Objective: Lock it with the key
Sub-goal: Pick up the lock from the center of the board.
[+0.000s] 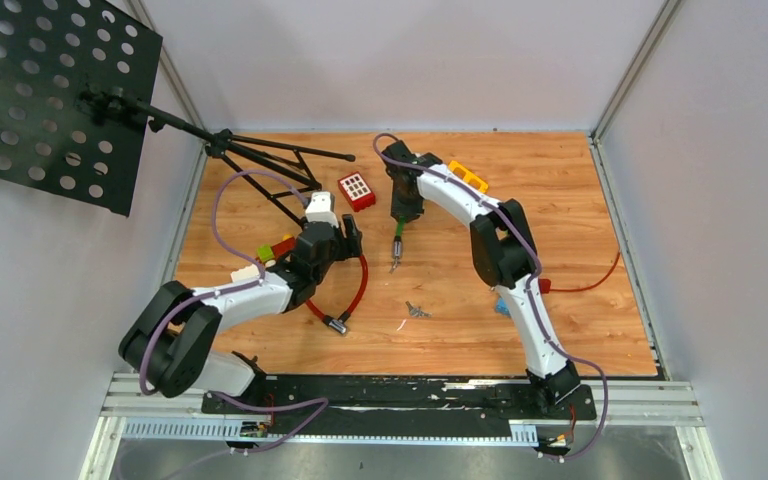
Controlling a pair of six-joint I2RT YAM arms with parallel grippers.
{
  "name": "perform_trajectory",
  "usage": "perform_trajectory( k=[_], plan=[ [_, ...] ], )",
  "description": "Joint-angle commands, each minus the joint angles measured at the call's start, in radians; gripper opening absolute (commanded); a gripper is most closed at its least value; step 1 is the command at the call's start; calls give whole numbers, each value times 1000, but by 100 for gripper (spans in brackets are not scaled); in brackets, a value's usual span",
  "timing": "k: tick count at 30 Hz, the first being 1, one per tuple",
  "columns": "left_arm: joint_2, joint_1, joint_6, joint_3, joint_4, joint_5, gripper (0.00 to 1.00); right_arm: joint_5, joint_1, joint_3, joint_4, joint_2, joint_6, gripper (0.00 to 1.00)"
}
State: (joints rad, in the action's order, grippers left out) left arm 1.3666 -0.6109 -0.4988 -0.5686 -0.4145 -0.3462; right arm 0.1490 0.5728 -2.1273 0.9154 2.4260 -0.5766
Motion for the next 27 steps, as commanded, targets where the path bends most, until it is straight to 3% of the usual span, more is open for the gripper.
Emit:
perform_trajectory(
  k=[1,3,4,9,18,27],
  plan=[
    [60,3,-19,-21,-74,21,78,2,4,6,-22,-17,-5,17],
    [84,2,-19,-27,-80,35,80,-6,4,15,-16,-27,1,5],
    [93,3,-20,-30,-86,46,85,-9,5,28,-20,-41,3,2],
    [120,3,-17,-30,-145,157,98,-47,4,285,-224,-256,-16,0],
    [162,2,-65,2,-340,378,97,-194,-2,667,-535,-565,-235,0],
    [189,3,-108,18,-460,522,88,-247,0,866,-730,-728,-423,0]
  ],
)
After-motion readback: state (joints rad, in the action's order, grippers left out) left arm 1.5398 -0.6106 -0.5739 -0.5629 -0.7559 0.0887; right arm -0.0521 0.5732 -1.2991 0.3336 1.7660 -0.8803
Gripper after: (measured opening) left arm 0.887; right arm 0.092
